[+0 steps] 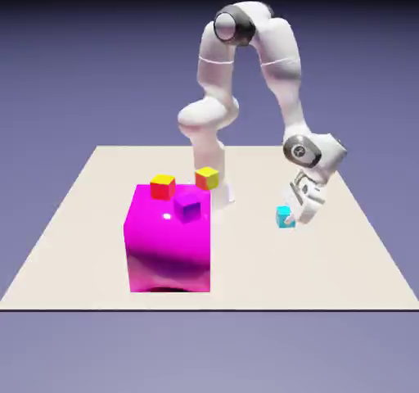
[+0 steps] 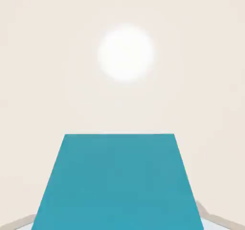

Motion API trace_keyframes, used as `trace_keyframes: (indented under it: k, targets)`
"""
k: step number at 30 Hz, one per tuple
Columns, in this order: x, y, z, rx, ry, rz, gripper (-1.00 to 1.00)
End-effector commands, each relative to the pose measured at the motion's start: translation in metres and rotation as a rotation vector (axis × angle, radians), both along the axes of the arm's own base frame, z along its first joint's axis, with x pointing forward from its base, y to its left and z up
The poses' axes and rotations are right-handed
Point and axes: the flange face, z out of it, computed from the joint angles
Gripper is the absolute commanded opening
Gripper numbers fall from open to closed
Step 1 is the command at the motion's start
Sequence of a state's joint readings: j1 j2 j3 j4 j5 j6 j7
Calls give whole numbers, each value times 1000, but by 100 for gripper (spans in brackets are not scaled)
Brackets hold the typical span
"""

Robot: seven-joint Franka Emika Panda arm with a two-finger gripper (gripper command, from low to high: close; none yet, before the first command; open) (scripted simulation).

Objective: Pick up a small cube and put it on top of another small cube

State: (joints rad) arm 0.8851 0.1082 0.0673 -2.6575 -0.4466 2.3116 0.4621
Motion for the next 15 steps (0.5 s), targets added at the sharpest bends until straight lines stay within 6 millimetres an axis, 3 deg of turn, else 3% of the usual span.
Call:
trace_keyframes:
  k: [1, 4, 8, 12, 15]
  targets:
    - [20, -10, 14, -2, -9, -14, -100]
    - [74, -48, 59, -9, -26, -67, -100]
    - [128, -117, 120, -19, -36, -149, -100]
    - [156, -202, 180, -24, -32, -243, -100]
    - [158, -271, 223, -19, -21, -319, -100]
